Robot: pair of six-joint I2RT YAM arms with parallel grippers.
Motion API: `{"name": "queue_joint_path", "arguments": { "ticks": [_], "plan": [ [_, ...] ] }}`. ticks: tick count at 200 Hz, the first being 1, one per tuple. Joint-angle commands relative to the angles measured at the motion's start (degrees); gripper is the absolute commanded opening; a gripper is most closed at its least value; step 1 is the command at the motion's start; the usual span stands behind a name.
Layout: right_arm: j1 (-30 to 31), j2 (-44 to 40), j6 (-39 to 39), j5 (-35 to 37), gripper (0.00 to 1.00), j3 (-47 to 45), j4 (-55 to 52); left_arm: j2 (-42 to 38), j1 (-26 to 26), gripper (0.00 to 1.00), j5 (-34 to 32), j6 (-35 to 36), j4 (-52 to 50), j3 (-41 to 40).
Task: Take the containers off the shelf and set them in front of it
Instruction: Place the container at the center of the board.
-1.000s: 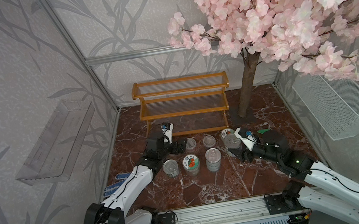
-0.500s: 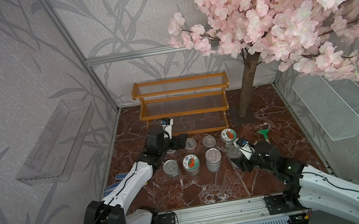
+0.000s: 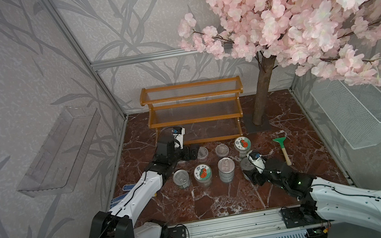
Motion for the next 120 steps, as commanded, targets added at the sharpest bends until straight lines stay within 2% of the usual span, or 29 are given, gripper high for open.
{"name": "queue_joint_path", "arguments": {
  "ticks": [1,44,120],
  "plan": [
    [1.0,0.1,0.8,3.7,0.76,-0.8,4.4,-0.1,0.2,1.0,1.4,0.8,-1.3,1.9],
    [1.9,-4.3,0.8,4.5,0.76,-2.7,0.7,-1.5,0.2,1.0,1.8,0.6,-1.4,0.0],
    [1.9,-2.9,0.8,3.6,0.76,-1.4,-1.4,-3.3,0.3,1.0,-0.3,-0.2,-1.4,-1.5]
  ]
}}
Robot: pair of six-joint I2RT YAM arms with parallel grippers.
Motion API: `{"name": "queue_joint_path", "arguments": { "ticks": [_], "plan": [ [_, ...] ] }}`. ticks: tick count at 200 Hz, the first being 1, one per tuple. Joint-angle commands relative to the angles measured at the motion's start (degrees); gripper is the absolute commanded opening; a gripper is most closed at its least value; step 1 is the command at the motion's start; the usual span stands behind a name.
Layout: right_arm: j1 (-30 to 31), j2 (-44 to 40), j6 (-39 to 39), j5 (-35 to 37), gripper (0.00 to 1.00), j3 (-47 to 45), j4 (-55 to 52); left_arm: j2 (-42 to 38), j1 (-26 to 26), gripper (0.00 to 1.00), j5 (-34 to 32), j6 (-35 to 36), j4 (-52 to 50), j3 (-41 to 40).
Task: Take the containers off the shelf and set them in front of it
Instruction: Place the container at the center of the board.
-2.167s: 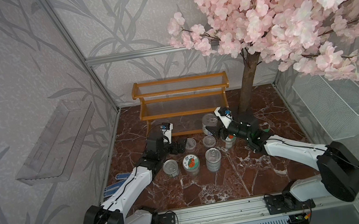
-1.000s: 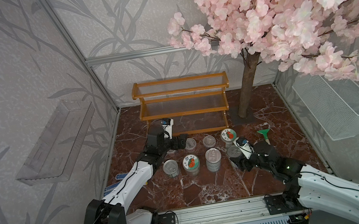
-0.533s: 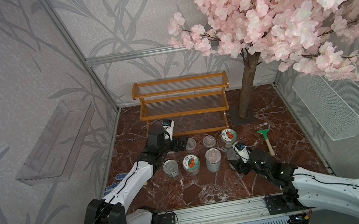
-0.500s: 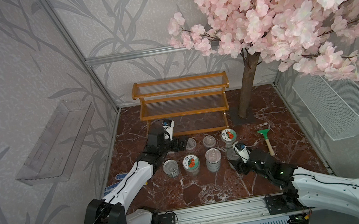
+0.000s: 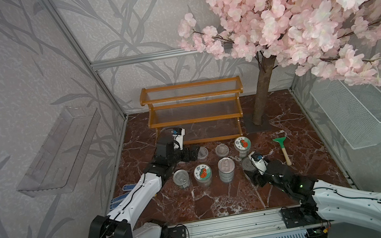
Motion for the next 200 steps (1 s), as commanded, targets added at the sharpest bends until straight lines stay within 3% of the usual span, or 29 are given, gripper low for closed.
{"name": "queue_joint_path", "arguments": {
  "ticks": [1,24,25,27,29,48,155,200],
  "plan": [
    [0.4,-0.1,0.4,0.2,0.76,1.0,-2.4,-1.3,0.3,1.0,-1.0,-0.1,-0.7,-0.7],
    [0.3,-0.6,0.4,-0.5,0.76,1.2,-3.4,-1.6,0.5,1.0,-1.1,-0.1,-0.8,-0.9],
    [0.3,-0.7,1.9,-0.6,0.77,1.2,-3.4,-1.7,0.5,1.0,-1.1,-0.1,-0.8,-0.9],
    [0.3,-0.5,3.1,-0.5,0.92,1.2,-3.5,-1.6,0.5,1.0,-1.1,-0.1,-0.8,-0.9],
    [0.3,-0.5,3.4,-0.5,0.96,1.3,-3.6,-1.7,0.6,1.0,-1.1,0.0,-0.8,-0.9],
    [0.4,0.7,3.8,-0.4,1.0,1.8,-3.9,-1.4,0.8,1.0,-0.9,0.2,-0.8,-0.9],
    [0.3,5.2,1.3,-0.3,0.99,3.6,-0.2,-0.5,1.2,1.0,-0.5,0.3,-0.4,-0.4],
    [0.3,-0.9,1.7,-0.7,0.99,4.3,-5.4,-1.2,1.7,1.0,-1.1,0.8,-1.1,-0.1]
  ]
}}
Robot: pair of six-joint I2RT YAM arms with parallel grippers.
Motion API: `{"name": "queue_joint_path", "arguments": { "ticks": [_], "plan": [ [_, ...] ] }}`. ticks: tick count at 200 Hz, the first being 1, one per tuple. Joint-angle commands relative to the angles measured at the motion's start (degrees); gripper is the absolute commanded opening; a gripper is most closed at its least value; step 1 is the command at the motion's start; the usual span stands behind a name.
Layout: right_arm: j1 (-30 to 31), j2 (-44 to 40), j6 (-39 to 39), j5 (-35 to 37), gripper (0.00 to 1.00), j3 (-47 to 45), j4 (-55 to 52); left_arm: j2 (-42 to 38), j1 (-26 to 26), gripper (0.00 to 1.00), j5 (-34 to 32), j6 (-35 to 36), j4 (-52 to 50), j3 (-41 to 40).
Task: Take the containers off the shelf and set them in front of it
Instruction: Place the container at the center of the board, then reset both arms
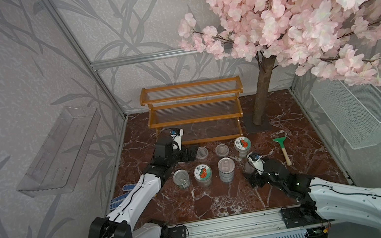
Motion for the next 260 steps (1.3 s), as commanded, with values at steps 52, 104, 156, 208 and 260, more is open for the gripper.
{"name": "queue_joint_path", "arguments": {
  "ticks": [52,104,156,208,260],
  "plan": [
    [0.1,-6.1,-1.3,1.3,0.99,6.3,-6.2,-1.2,0.9,1.0,-0.7,0.8,-1.2,0.4],
    [-8.5,-8.5,0.5,-1.0,0.99,11.9,-9.9,-7.6,2.9,1.0,-4.5,1.8,-7.0,0.3],
    [-28.3,-14.0,6.9,-5.0,0.99,14.7,-17.9,-16.9,14.1,1.0,-13.5,-2.9,-6.1,-4.4],
    [-46.8,-6.2,4.5,-7.3,0.99,5.9,0.2,-10.6,21.7,1.0,-29.5,-3.8,14.1,-14.1],
    [-51.1,22.9,-1.1,-5.3,0.99,0.2,43.7,4.6,23.6,1.0,-34.8,1.9,29.0,-13.8]
  ]
}}
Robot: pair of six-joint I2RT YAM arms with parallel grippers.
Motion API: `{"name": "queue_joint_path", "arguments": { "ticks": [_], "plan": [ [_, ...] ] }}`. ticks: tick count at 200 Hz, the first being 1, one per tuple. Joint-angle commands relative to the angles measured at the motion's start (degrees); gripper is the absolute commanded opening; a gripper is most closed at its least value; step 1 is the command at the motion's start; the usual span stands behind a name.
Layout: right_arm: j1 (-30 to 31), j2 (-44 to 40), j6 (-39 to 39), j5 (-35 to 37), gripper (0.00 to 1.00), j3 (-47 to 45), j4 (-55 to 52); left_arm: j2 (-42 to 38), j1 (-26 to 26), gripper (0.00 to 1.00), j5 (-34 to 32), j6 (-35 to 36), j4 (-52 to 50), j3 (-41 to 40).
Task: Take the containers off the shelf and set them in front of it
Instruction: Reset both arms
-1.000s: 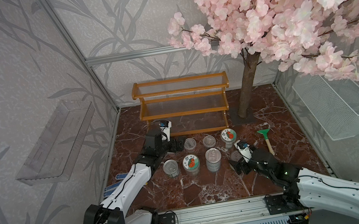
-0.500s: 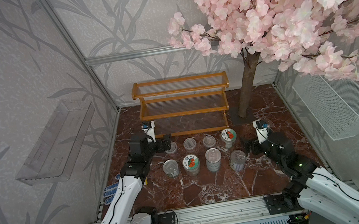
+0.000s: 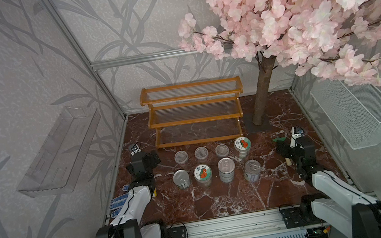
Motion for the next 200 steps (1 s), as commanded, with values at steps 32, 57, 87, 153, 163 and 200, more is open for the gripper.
{"name": "queue_joint_path", "arguments": {
  "ticks": [32,57,87,153,163,200],
  "plan": [
    [-0.7,23.0,-4.2,-4.2,0.99,4.7,32.8,10.8,0.7,1.0,-0.8,5.7,19.7,-1.1],
    [-0.8,28.0,-4.8,-5.6,0.99,4.2,38.9,12.4,0.6,1.0,2.5,8.6,28.5,-2.8],
    [-0.5,28.7,-5.8,-6.4,0.99,4.9,39.0,16.1,0.7,1.0,3.0,8.8,27.3,-0.6],
    [2.6,28.7,-7.5,0.3,0.99,4.4,40.0,12.2,-2.0,1.0,-1.7,7.4,29.1,-4.4],
    [2.6,28.7,-7.7,0.3,0.99,3.6,41.0,12.0,-3.1,1.0,-3.3,7.9,29.7,-4.6],
    [3.5,28.9,-8.8,0.6,0.99,3.2,42.2,12.7,-4.5,1.0,-4.1,8.6,30.9,-4.5]
  ]
}}
